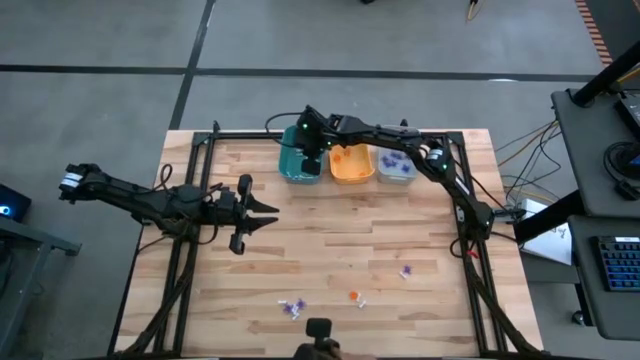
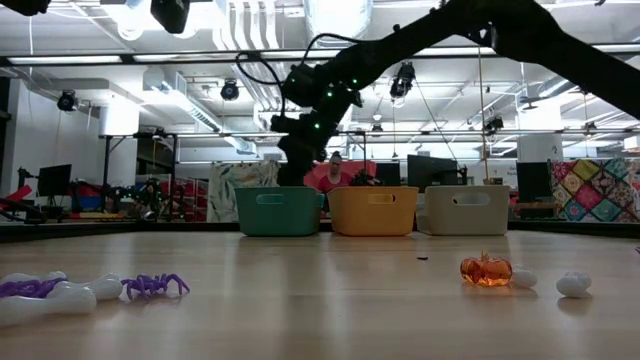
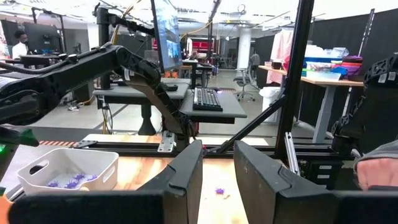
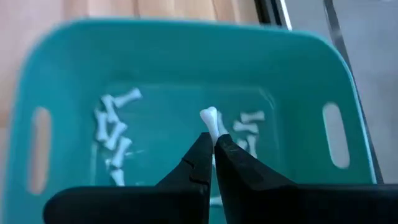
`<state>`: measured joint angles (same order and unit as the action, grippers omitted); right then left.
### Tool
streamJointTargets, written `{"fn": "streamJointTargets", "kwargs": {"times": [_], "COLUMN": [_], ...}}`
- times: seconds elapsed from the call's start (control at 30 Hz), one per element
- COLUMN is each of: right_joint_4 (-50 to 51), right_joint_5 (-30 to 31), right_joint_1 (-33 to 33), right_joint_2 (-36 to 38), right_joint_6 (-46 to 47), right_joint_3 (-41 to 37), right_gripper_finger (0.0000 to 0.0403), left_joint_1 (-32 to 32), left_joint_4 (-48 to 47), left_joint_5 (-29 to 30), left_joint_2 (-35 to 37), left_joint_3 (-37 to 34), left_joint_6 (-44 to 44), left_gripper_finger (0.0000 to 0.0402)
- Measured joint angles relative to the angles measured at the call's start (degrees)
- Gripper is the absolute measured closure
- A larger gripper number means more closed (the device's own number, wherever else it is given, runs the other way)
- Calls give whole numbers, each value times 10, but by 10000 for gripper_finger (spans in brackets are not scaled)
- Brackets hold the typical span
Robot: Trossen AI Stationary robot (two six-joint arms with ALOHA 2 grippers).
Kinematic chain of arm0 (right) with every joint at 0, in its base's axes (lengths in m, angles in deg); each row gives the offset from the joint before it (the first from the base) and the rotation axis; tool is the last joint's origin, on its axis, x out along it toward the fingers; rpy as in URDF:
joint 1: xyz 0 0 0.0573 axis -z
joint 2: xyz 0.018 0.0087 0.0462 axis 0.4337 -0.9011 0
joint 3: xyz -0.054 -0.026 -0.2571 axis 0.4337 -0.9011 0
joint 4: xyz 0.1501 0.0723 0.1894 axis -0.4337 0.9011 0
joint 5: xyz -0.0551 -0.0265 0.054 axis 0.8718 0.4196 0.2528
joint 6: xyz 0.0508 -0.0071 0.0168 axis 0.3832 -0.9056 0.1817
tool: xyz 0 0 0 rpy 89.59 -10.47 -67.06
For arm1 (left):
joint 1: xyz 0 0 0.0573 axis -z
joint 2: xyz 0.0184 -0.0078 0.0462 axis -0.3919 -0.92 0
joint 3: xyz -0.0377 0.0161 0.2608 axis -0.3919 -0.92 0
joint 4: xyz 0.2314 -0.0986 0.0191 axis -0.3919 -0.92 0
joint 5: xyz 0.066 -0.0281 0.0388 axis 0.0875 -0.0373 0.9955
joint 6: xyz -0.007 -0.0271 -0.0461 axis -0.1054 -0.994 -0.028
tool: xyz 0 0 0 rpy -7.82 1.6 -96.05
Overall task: Sort Halloween decoration
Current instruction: Put the white bone toy into the blue bin
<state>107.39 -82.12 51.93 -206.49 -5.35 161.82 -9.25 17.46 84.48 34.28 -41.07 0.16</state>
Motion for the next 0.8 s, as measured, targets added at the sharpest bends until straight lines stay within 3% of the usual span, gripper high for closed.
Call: {"fn": "streamJointTargets", "kwargs": {"times": [0.43, 0.8], "right_joint_4": [19, 5], "right_joint_5": [-21, -30], "right_joint_1": [17, 17], "right_joint_2": [0, 0], "right_joint_6": [11, 27], "right_joint_3": [-14, -6], "right_gripper_finger": [392, 318], "left_joint_1": [0, 0], "left_joint_4": [0, -14], "left_joint_5": [1, 1], "left_joint_2": [-1, -1], "left_joint_3": [0, 0], "left_joint_6": [0, -1], "left_gripper_finger": [326, 326]}}
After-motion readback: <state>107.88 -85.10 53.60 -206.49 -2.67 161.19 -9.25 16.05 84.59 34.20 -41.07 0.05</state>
